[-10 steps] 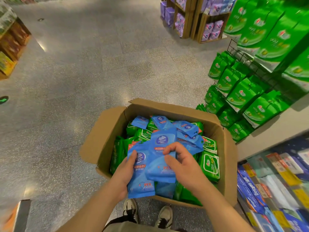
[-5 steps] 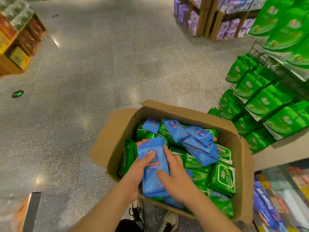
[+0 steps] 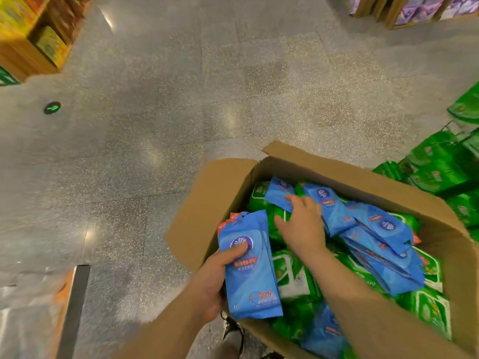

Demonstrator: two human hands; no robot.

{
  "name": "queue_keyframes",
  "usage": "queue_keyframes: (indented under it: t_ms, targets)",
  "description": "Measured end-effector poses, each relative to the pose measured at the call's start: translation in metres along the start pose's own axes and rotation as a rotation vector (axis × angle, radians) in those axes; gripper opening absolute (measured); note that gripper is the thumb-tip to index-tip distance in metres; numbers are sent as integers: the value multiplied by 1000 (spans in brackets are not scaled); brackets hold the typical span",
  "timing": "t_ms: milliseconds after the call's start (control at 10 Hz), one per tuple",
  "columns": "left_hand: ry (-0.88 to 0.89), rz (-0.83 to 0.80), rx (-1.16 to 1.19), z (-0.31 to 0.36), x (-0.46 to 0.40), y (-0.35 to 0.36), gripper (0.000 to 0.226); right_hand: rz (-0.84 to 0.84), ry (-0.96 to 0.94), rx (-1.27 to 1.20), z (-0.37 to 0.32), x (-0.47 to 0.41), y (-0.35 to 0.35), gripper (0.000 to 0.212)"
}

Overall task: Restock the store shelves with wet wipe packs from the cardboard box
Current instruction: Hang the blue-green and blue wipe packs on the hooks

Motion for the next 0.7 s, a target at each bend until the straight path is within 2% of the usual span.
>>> queue_keyframes:
  t_ms: [100, 200, 300, 400, 500, 600, 700]
  targets:
    - [-31, -4, 34, 3, -13, -8, 26, -94, -3, 138, -14, -24, 19, 77]
    - [-27, 12, 41, 4, -22, -14, 37, -154, 112, -156, -26, -46, 32, 67]
    - [-32, 11, 5, 6, -20, -18, 48, -111, 74, -143, -42, -44, 29, 33]
    - [-26, 14, -35, 9, -15, -17, 59, -68, 72, -426, -48, -31, 17, 23]
    - [-16, 36, -63, 15, -7, -12, 63, 206, 34, -930, -99, -176, -77, 22]
    - [-48, 2, -82, 19, 4, 1, 54, 328, -54, -1215, -98, -161, -122, 16]
    - [-62, -44, -122, 23, 13, 16, 53, 153, -67, -1626, -99, -144, -139, 42]
Point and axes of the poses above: each hand's wrist, its own x-axis away from the middle knuckle, its own y-axis out of the palm, z = x × y, the point moved 6 cm from there along -x, towards the middle knuckle, and after that the axes turned 15 degrees about -x, right-handed, at the moved point
